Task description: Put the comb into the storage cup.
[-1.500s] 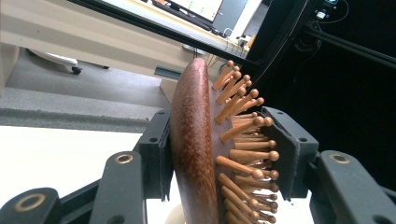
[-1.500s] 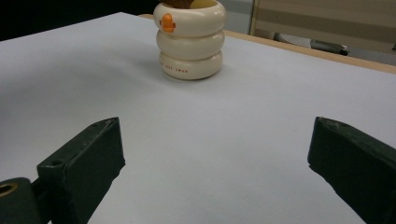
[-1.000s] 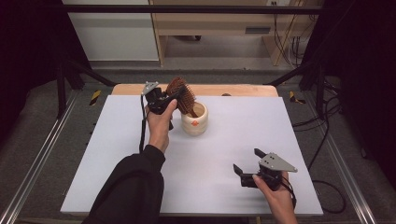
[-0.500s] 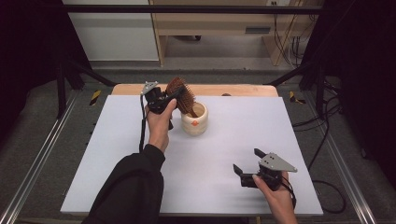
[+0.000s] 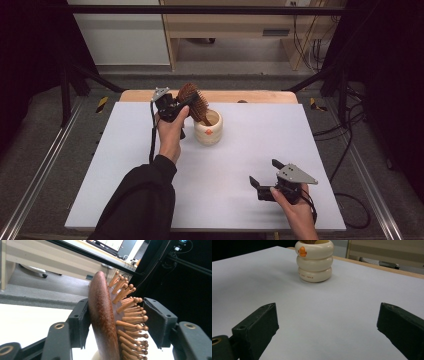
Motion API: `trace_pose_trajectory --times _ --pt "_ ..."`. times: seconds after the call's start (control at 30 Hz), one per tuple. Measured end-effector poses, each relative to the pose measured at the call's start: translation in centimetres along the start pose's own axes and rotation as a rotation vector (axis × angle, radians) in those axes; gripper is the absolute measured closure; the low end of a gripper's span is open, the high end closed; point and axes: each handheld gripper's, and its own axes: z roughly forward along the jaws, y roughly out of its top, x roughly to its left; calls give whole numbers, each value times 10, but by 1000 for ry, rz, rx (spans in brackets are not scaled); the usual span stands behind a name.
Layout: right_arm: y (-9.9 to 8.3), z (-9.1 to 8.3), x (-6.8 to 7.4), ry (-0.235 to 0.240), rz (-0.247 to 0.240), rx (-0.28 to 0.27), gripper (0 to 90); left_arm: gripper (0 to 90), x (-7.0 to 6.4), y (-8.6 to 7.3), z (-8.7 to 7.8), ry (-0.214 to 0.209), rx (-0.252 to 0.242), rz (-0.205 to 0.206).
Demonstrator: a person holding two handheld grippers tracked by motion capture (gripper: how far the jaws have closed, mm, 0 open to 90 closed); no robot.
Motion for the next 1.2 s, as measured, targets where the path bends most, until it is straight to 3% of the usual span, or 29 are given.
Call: trace_pose_trajectory --times 1.2 --pt "0 0 0 1 -1 0 38 207 1 -1 0 4 -8 -13"
